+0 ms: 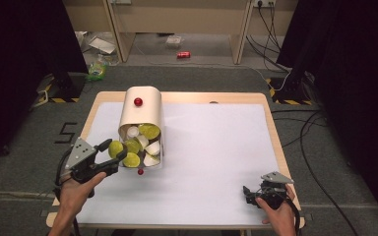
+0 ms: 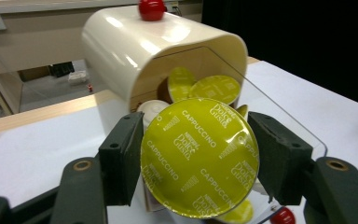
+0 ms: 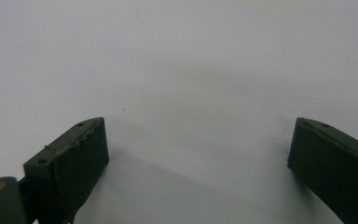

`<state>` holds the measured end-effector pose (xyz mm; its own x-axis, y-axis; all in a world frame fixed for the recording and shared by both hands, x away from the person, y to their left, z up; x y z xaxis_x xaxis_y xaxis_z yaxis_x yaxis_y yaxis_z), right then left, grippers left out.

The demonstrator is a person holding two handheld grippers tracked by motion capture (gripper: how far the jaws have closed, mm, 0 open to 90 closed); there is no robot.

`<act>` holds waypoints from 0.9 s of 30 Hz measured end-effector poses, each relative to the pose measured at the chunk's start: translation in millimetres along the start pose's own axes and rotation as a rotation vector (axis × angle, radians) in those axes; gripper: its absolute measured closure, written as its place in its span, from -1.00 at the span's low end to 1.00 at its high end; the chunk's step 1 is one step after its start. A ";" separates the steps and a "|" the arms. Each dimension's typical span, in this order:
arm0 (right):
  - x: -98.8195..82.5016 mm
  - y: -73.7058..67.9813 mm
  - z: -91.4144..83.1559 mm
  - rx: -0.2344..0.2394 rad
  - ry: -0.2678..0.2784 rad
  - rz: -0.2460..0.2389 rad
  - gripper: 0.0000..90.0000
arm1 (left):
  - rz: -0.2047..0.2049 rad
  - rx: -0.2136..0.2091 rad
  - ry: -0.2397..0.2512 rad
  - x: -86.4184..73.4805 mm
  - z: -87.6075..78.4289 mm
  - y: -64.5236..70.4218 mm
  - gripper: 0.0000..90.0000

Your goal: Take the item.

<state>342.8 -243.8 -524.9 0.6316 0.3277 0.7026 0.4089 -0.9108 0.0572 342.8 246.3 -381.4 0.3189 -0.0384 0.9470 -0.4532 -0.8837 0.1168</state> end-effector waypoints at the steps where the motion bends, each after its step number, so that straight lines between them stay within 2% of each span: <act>1: 0.0 0.0 0.0 0.000 0.000 0.000 -0.88 | -0.003 0.005 0.001 0.0 -1.6 -2.6 -0.15; 16: 0.0 0.0 0.0 0.000 0.000 0.000 -0.88 | -0.041 0.061 0.005 -10.0 -12.7 -28.0 -0.15; 20: 0.0 0.0 0.0 0.000 0.000 0.000 -0.88 | -0.038 0.082 0.002 -15.4 -12.8 -33.9 -0.15; 27: 0.0 0.0 0.0 0.000 0.000 -0.001 -0.88 | -0.076 0.109 -0.003 -28.1 -11.7 -48.8 -0.15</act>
<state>342.8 -243.8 -524.9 0.6310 0.3286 0.7028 0.4098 -0.9103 0.0578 346.3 296.0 -410.1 0.3516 0.0295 0.9357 -0.3346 -0.9295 0.1551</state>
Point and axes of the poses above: each handheld gripper's, and its own axes: z roughly forward along the jaws, x roughly out of its top, y roughly to its right, the point moved 4 cm from there along z, roughly forward along the jaws, and after that the axes turned 5 degrees about -z, right-handed, at the moved point
